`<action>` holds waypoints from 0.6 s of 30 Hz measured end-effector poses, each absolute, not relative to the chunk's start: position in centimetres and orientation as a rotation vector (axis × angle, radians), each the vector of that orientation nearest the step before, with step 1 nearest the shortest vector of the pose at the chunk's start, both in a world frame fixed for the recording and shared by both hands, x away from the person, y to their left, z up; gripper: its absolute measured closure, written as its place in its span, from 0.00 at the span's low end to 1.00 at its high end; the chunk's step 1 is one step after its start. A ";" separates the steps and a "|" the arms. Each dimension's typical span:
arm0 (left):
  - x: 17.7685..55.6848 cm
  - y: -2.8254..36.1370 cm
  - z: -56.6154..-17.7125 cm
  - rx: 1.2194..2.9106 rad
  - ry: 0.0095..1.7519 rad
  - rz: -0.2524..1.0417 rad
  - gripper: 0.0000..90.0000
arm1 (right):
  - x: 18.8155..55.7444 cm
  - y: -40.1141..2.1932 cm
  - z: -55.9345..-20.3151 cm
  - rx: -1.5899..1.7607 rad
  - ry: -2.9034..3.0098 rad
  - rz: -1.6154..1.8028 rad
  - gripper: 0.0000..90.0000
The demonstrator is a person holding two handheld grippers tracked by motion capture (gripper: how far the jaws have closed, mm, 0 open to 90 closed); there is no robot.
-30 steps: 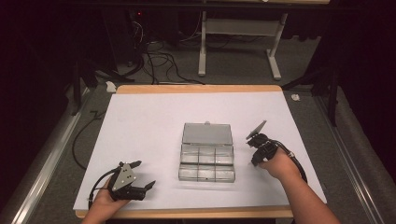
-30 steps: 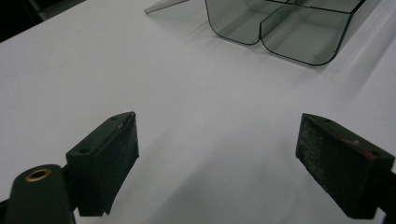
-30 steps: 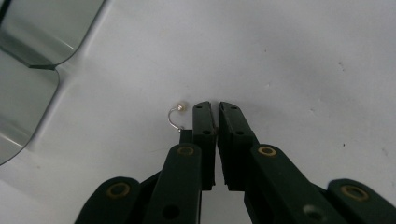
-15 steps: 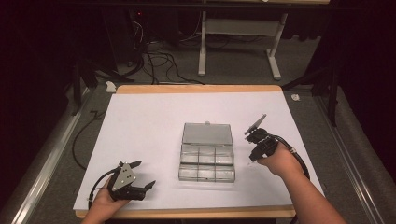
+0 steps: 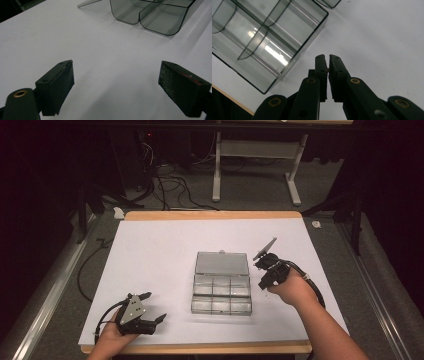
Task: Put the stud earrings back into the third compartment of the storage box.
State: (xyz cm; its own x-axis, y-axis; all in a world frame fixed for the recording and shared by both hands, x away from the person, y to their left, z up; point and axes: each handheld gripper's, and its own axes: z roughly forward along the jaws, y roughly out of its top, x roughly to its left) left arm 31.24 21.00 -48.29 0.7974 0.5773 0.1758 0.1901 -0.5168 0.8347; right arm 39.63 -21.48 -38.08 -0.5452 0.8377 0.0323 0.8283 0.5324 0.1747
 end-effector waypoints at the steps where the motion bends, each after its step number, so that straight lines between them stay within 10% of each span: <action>1: 31.2 21.0 -48.3 2.096 0.567 0.553 0.15 | 39.6 -21.2 -38.0 1.487 2.697 0.259 0.96; 18: 31.3 21.0 -48.3 2.101 0.572 0.543 0.15 | 40.4 -17.8 -38.2 1.382 2.760 0.265 0.96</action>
State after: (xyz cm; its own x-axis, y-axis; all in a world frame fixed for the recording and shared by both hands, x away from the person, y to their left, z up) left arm 31.33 20.99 -48.28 0.7998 0.5762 0.1684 0.1983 -0.5184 0.8318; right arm 40.38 -17.75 -38.17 -0.6012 0.7982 0.0374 0.7907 0.5876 0.1719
